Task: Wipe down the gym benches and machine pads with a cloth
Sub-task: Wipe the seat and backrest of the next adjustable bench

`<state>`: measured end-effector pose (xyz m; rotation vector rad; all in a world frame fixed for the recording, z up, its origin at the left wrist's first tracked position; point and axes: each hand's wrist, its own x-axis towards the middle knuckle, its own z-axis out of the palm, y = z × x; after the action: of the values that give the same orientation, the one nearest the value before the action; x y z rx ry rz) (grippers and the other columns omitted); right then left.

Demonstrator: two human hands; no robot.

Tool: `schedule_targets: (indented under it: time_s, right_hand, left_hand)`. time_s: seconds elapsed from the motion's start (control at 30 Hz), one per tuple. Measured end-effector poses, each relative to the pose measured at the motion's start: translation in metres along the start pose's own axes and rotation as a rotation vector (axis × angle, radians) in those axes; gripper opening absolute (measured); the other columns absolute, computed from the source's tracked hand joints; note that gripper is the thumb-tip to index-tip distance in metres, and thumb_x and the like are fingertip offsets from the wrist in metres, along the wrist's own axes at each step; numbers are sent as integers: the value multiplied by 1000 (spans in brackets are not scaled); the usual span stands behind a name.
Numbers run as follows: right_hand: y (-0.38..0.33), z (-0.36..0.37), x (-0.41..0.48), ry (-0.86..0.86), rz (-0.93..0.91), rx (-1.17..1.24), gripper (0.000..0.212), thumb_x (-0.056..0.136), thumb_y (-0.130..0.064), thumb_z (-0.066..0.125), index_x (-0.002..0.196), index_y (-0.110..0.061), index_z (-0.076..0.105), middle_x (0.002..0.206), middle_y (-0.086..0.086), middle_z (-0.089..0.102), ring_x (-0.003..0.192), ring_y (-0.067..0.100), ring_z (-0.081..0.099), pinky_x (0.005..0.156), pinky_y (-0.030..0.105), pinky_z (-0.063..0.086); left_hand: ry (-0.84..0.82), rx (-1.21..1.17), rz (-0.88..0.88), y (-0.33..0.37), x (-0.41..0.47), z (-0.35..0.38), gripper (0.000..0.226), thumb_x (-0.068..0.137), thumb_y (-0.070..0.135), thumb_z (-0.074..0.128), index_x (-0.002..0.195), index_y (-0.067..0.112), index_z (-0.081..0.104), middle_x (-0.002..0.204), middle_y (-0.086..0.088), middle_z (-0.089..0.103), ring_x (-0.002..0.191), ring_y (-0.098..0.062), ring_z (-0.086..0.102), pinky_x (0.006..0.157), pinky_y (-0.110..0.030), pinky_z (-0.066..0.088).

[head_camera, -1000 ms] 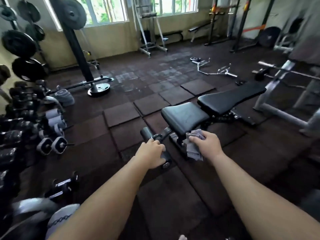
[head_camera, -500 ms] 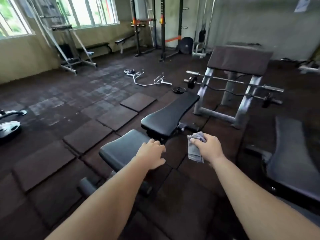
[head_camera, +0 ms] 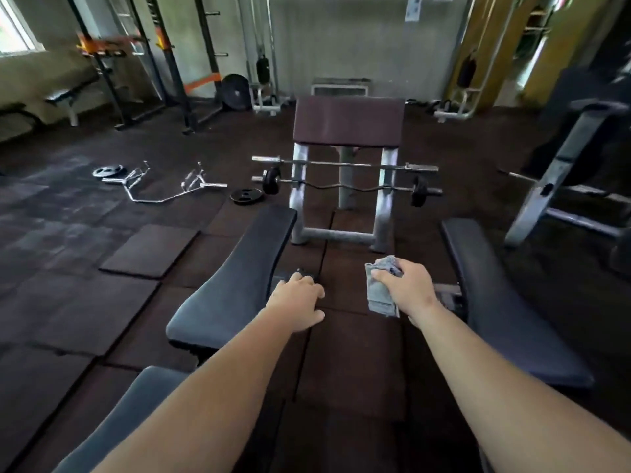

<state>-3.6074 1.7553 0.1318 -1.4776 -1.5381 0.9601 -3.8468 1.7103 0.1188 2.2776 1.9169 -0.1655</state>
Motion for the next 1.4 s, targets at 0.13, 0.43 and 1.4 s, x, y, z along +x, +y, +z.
schedule_targets:
  time_s: [0.13,0.43,1.4]
  right_hand:
    - [-4,2,69,87,59,-23,5,84,-30,79,88,-28,76,88,-9,75,89,15,71,84,36,56]
    - [25,-13,255,152,144,-16,4,83,-32,79,82,-32,75,86,-9,77,86,12,73,86,43,60]
    - [-49,347,801,-624,432,99,37,83,-48,72,88,-12,79,84,8,78,81,28,74,78,44,61]
  left_hand:
    - [-14,27,84,-21,93,-24,50,95,47,59,142,30,56,140,0,53,133,-25,41,106,-44,41]
    - [-20,64,162,-39,301,-58,50,94,49,60,140,30,57,139,-1,53,133,-25,40,106,-45,40]
    - [298,-973,-649,-340,681,-96,33,99,36,62,130,29,70,111,6,75,99,-14,69,83,-30,54]
